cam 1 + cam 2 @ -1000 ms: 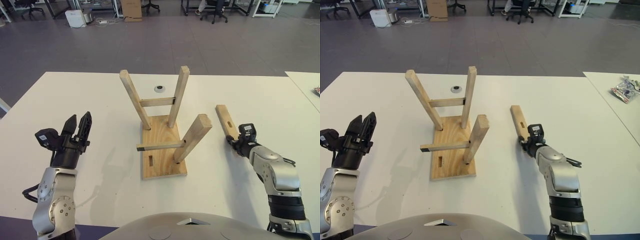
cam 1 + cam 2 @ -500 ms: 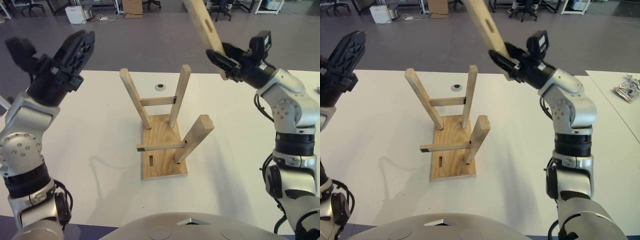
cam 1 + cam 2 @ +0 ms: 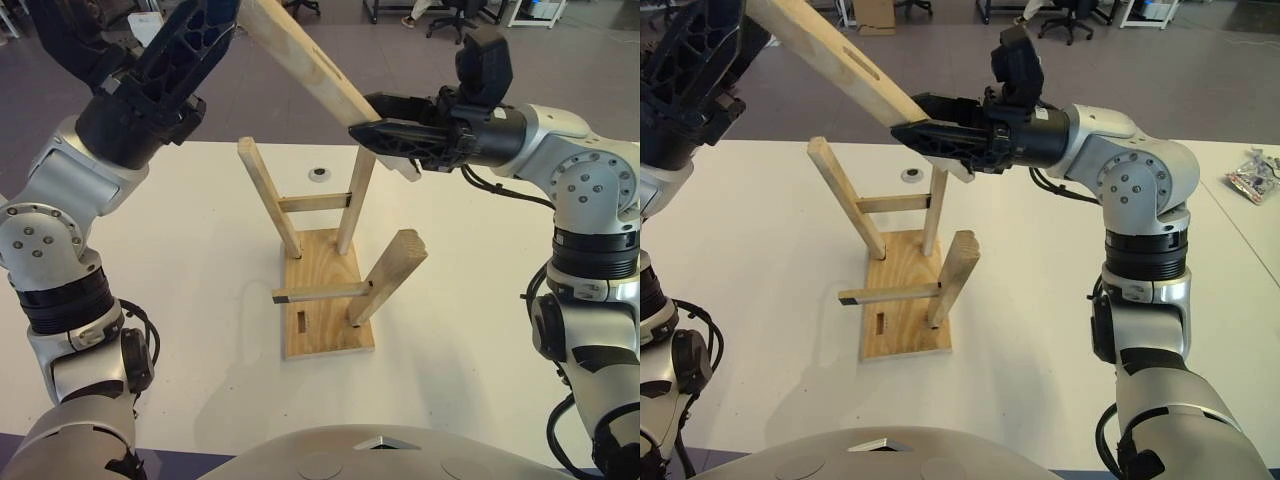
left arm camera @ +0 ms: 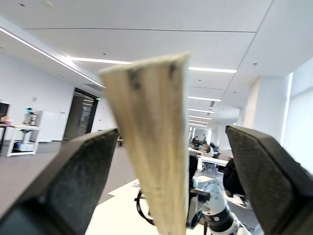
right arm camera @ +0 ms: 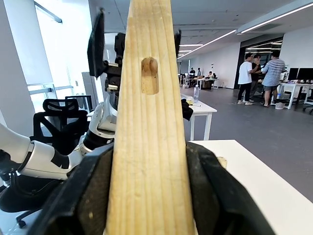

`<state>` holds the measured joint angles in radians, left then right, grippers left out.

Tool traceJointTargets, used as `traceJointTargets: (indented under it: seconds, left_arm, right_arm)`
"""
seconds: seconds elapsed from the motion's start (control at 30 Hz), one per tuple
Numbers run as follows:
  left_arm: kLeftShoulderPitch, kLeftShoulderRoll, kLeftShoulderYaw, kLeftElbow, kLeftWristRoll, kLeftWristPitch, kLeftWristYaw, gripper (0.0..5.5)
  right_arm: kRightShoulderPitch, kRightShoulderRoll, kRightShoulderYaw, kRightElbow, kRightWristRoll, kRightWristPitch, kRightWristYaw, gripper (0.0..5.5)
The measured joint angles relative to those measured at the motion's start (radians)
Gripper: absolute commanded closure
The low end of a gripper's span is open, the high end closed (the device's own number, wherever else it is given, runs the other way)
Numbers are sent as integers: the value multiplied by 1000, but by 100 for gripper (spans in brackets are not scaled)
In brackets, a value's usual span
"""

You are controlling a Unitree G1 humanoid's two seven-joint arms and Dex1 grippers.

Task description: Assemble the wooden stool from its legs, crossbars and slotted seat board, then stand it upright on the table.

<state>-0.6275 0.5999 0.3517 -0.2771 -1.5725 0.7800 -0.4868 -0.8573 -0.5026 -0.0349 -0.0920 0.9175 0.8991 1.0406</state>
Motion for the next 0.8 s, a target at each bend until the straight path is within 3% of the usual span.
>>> traceJointTargets:
  seconds: [0.1,0.43,0.7,0.8]
  left_arm:
    - [-11,0,-8,3,2,2,-11,148]
    - [-11,2,-16,4,0,25,-57,340]
    - [-11,-8,-16,4,15,22,-47,347]
    - [-11,-22,-3,19,73,-21,-30,347]
  right_arm:
    - [0,0,8,-2,23,35,26,344]
    - [-40,14,-35,1,137,169,-19,344]
    - [-40,7,-32,-3,138,187,-30,344]
    - [-41,24,-23,15,98,172,-84,258]
